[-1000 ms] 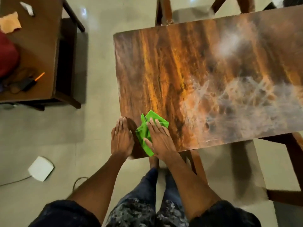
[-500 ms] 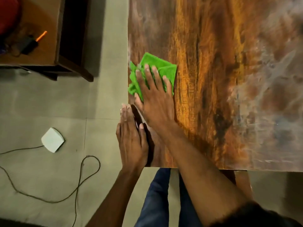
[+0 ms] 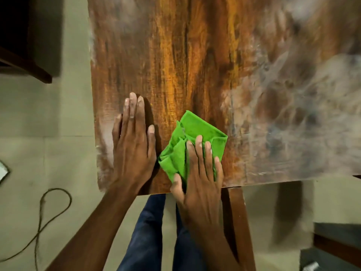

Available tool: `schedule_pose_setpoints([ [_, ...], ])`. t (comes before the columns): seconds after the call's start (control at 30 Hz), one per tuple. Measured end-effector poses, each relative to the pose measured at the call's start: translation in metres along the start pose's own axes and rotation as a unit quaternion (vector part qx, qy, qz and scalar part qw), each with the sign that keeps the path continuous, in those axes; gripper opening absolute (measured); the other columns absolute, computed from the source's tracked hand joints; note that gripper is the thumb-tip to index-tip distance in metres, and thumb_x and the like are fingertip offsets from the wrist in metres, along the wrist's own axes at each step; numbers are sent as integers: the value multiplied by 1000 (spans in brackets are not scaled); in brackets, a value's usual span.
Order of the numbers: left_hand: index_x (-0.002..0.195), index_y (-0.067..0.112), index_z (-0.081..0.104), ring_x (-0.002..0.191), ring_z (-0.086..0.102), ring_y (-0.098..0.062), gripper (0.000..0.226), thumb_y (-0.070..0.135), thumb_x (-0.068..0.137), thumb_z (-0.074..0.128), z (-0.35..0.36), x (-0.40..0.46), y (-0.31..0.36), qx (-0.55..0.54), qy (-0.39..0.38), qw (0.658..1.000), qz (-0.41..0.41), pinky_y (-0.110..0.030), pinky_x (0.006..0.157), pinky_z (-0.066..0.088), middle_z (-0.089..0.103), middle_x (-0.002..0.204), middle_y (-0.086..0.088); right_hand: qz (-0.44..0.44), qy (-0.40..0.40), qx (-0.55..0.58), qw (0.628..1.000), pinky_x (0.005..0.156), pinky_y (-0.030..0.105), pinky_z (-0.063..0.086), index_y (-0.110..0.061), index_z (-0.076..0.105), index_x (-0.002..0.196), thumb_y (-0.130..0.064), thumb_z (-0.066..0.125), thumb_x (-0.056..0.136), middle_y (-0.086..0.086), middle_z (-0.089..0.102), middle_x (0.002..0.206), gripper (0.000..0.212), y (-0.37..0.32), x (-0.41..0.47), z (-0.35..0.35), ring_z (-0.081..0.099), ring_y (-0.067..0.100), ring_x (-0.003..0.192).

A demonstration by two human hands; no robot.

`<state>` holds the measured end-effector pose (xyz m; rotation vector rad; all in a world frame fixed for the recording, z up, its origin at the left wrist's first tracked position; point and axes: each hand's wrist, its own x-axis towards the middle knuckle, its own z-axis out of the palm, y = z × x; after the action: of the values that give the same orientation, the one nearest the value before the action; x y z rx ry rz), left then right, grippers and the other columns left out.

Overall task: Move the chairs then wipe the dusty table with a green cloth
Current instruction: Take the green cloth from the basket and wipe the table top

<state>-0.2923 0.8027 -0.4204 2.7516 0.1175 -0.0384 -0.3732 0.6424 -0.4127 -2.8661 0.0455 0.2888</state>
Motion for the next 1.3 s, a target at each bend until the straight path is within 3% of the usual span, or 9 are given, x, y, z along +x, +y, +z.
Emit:
schedule_pose_setpoints([
  [0.13,170,12,13,166,3,-16,61,27,113,25,15,2,5,13,-6,1000,4,-47,133,16,7,179,-5,65,51,22,996,129,55,18,-16,18,169,-54,40,104,2,8,178,78,-21,32,6,6,18,165],
  [0.23,171,13,10,166,2,-15,62,29,112,23,13,1,6,30,-15,999,3,-49,133,16,5,179,-4,36,68,-3,997,130,51,15,-17,12,170,-56,34,106,1,9,178,78,3,91,-5,8,16,164],
  [0.4,171,12,11,166,2,-16,62,29,112,24,7,1,14,40,-14,999,-4,-47,134,12,5,179,-4,-27,130,-39,990,129,48,19,-19,29,167,-51,32,107,2,25,175,68,74,207,-38,21,17,162],
  [0.5,170,11,12,166,3,-17,62,27,112,25,5,2,17,36,-16,999,-8,-48,133,13,6,179,-5,-75,94,-61,991,130,46,18,-21,22,169,-43,31,110,0,17,177,63,94,188,-45,13,15,164],
  [0.63,170,11,9,166,2,-18,64,27,111,24,0,6,25,53,-18,998,-6,-51,132,14,3,179,-6,-63,17,-40,997,131,51,16,-21,10,170,-36,35,106,-2,2,179,70,115,105,-51,0,14,164],
  [0.83,170,8,14,166,6,-20,61,23,114,33,12,49,99,18,41,997,56,-46,133,12,9,179,-9,6,-9,2,1000,130,57,18,-15,20,168,-42,36,99,1,6,178,77,112,34,-39,5,18,165],
  [0.93,170,9,12,166,3,-18,60,25,115,30,40,90,121,8,47,996,69,-45,134,11,7,179,-8,41,42,-31,998,129,55,17,-13,15,169,-53,29,106,5,5,178,75,98,80,-35,4,20,165],
  [1.1,170,10,8,166,0,-19,61,27,115,27,62,100,125,39,33,996,67,-44,134,12,2,179,-8,-10,109,-49,993,130,52,14,-13,20,168,-55,20,109,7,15,177,73,115,220,-53,12,21,164],
  [1.3,171,11,6,166,-1,-18,62,29,115,28,57,100,129,51,20,996,70,-44,134,11,0,179,-7,-66,98,-44,992,132,48,11,-17,16,169,-51,18,112,2,12,178,67,129,265,-69,8,17,164],
])
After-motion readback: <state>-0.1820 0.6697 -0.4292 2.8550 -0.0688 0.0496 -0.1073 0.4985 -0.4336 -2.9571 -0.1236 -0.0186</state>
